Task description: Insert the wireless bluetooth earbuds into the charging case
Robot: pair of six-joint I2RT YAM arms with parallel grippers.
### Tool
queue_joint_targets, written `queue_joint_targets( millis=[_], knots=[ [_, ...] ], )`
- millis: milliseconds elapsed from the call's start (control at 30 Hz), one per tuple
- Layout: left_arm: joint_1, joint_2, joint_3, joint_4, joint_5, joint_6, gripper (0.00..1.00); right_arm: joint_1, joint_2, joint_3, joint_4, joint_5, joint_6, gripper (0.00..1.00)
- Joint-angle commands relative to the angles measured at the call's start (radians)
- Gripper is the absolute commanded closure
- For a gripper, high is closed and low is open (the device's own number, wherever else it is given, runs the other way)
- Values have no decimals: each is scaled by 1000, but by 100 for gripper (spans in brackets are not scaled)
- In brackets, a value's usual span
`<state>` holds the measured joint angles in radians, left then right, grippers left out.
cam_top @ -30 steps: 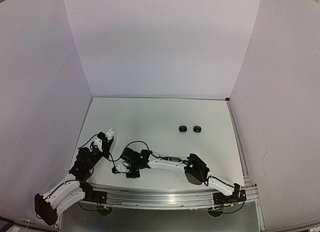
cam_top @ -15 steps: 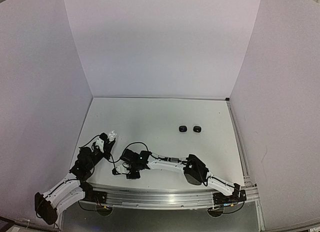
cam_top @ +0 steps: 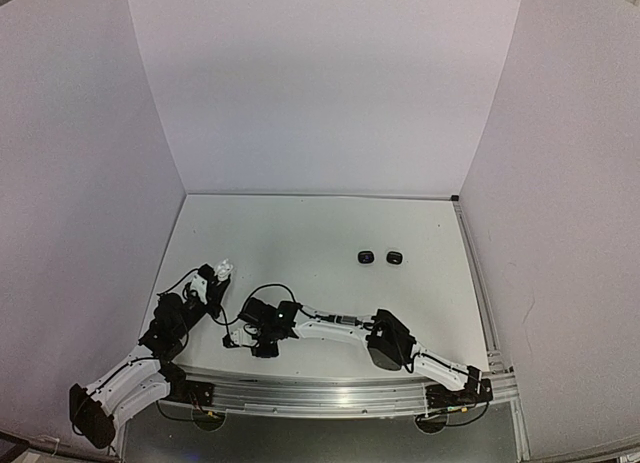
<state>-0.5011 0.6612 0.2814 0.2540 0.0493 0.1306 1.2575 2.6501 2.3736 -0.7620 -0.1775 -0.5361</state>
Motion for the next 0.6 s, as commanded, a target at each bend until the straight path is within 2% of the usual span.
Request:
queue_joint_targets(
  millis=[0, 200, 567],
  knots=[
    [7, -14, 47, 103, -15, -8, 100, -5, -42, 53, -41, -56, 169, 100],
    [7, -16, 48, 106, 2, 0, 100, -12, -186, 24, 60, -92, 267, 100],
    [6, -61, 32, 115, 35, 65, 100, -39, -326, 35, 171, -42, 423, 100]
  ],
)
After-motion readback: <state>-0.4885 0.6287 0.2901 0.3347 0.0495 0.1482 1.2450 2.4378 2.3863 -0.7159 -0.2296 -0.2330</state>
